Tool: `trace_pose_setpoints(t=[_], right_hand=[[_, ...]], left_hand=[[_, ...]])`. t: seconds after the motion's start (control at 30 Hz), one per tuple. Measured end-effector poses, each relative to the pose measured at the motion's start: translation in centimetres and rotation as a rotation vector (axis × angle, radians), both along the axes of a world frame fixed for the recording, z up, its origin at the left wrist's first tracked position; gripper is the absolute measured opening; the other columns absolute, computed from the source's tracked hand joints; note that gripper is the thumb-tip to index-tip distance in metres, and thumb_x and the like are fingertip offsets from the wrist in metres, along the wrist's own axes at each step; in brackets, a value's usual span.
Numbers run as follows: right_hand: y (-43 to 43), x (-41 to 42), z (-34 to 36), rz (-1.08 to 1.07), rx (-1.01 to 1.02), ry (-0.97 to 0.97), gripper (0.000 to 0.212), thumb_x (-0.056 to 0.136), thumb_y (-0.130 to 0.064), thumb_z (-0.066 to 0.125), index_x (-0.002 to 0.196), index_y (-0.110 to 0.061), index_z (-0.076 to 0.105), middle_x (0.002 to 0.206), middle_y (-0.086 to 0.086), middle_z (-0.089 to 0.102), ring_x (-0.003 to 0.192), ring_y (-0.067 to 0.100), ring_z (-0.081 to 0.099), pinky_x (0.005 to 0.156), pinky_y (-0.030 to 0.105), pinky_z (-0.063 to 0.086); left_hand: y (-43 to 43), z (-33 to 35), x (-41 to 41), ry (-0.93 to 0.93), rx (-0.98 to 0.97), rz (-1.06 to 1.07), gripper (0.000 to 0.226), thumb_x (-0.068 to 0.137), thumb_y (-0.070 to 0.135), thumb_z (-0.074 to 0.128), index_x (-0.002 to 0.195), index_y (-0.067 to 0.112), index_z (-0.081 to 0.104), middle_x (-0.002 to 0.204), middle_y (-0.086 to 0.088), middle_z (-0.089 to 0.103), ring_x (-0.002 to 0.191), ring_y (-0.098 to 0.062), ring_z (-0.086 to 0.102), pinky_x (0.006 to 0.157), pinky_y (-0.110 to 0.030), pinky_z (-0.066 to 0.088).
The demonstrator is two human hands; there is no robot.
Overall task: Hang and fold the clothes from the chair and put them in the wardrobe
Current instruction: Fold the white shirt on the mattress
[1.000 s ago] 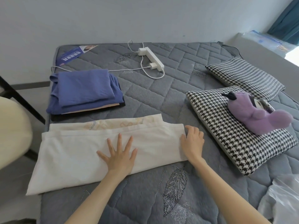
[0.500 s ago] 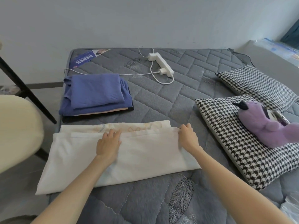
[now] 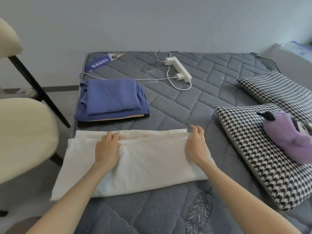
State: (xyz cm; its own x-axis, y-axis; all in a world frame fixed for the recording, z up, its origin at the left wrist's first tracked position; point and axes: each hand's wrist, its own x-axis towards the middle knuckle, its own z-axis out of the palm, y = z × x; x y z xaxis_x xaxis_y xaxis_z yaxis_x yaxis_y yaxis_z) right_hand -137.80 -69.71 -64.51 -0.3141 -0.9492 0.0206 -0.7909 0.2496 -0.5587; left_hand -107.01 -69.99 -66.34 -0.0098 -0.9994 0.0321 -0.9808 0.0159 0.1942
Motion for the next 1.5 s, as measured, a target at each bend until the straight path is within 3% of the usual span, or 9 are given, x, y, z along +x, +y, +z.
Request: trace_pose_setpoints(t=[0.1, 0.3, 0.43, 0.53, 0.73, 1.03, 1.23, 1.37, 1.5], right_hand=[[1.1, 2.4, -0.8, 0.152, -0.042, 0.065, 0.053, 0.093, -0.001, 0.044, 0.143, -0.017, 0.035, 0.157, 0.010, 0.017, 0.135, 0.035, 0.033, 0.106, 0.057, 0.033], [3.0, 7.8, -1.8, 0.349, 0.082, 0.181, 0.056, 0.100, -0.016, 0.036, 0.153, -0.022, 0.017, 0.162, 0.002, 0.002, 0.149, 0.022, -0.002, 0.117, 0.052, 0.000], [3.5, 10.3, -2.2, 0.473, 0.120, 0.211, 0.055, 0.102, -0.020, 0.031, 0.154, -0.026, 0.012, 0.162, 0.001, 0.000, 0.149, 0.022, -0.006, 0.118, 0.049, -0.007], [3.6, 12.0, -2.3, 0.555, 0.139, 0.245, 0.054, 0.102, -0.024, 0.029, 0.154, -0.030, 0.013, 0.162, 0.000, -0.002, 0.149, 0.022, -0.008, 0.117, 0.048, -0.008], [3.3, 15.8, -2.0, 0.735, 0.105, 0.369, 0.071, 0.084, -0.044, -0.006, 0.152, -0.036, 0.012, 0.162, -0.001, -0.003, 0.149, 0.025, -0.008, 0.116, 0.054, -0.006], [2.9, 21.4, -3.7, 0.790, 0.009, 0.503, 0.055, 0.098, -0.041, 0.026, 0.152, -0.036, 0.015, 0.159, 0.003, 0.019, 0.146, 0.030, 0.013, 0.112, 0.064, 0.005], [2.8, 20.2, -6.7, 0.705, 0.138, 0.497, 0.060, 0.090, -0.066, -0.008, 0.147, -0.049, -0.016, 0.158, -0.008, -0.019, 0.145, 0.025, -0.019, 0.112, 0.057, -0.014], [2.8, 20.6, -6.1, 0.714, 0.170, 0.480, 0.064, 0.079, -0.068, -0.025, 0.141, -0.051, -0.026, 0.154, -0.011, -0.030, 0.142, 0.021, -0.029, 0.112, 0.056, -0.018], [2.3, 21.5, -5.4, 0.741, 0.153, 0.455, 0.060, 0.086, -0.060, -0.016, 0.145, -0.048, -0.019, 0.154, -0.008, -0.030, 0.142, 0.019, -0.028, 0.113, 0.057, -0.013]], left_hand=[[1.5, -0.3, 1.8, -0.017, -0.123, 0.068, 0.037, 0.085, 0.023, 0.066, 0.121, 0.017, 0.058, 0.123, -0.011, 0.051, 0.104, -0.032, 0.049, 0.082, -0.043, 0.038], [2.9, -1.2, 5.8, 0.168, -0.029, 0.454, 0.059, 0.088, 0.030, 0.062, 0.141, 0.018, 0.038, 0.150, -0.020, 0.025, 0.135, -0.043, 0.023, 0.105, -0.063, 0.018], [2.9, -0.8, 7.7, 0.484, -0.089, 0.725, 0.045, 0.090, 0.030, 0.060, 0.128, 0.009, 0.048, 0.130, -0.018, 0.051, 0.118, -0.042, 0.045, 0.096, -0.058, 0.037], [2.7, -1.2, 9.0, 0.625, -0.116, 0.750, 0.037, 0.089, 0.031, 0.058, 0.118, 0.008, 0.059, 0.118, -0.017, 0.060, 0.108, -0.039, 0.054, 0.090, -0.051, 0.045], [2.2, -0.2, 9.7, 0.825, -0.269, 0.747, 0.017, 0.089, 0.027, 0.058, 0.091, 0.011, 0.063, 0.099, -0.008, 0.061, 0.089, -0.026, 0.056, 0.076, -0.033, 0.039], [1.5, 0.0, 11.7, 0.814, -0.451, 0.666, 0.016, 0.093, 0.023, 0.056, 0.083, 0.011, 0.057, 0.092, -0.006, 0.055, 0.082, -0.018, 0.050, 0.070, -0.028, 0.034], [2.1, -3.9, 13.2, 0.704, -0.242, 0.653, 0.016, 0.093, 0.026, 0.056, 0.082, 0.015, 0.056, 0.090, -0.005, 0.057, 0.083, -0.026, 0.054, 0.067, -0.032, 0.035], [2.8, -4.7, 13.7, 0.725, -0.113, 0.624, 0.021, 0.096, 0.034, 0.051, 0.100, 0.014, 0.058, 0.099, -0.007, 0.059, 0.087, -0.024, 0.055, 0.070, -0.032, 0.038], [3.9, -4.4, 14.1, 0.839, 0.033, 0.648, 0.044, 0.095, 0.047, 0.047, 0.119, 0.012, 0.052, 0.116, -0.008, 0.056, 0.100, -0.024, 0.056, 0.081, -0.034, 0.043]])
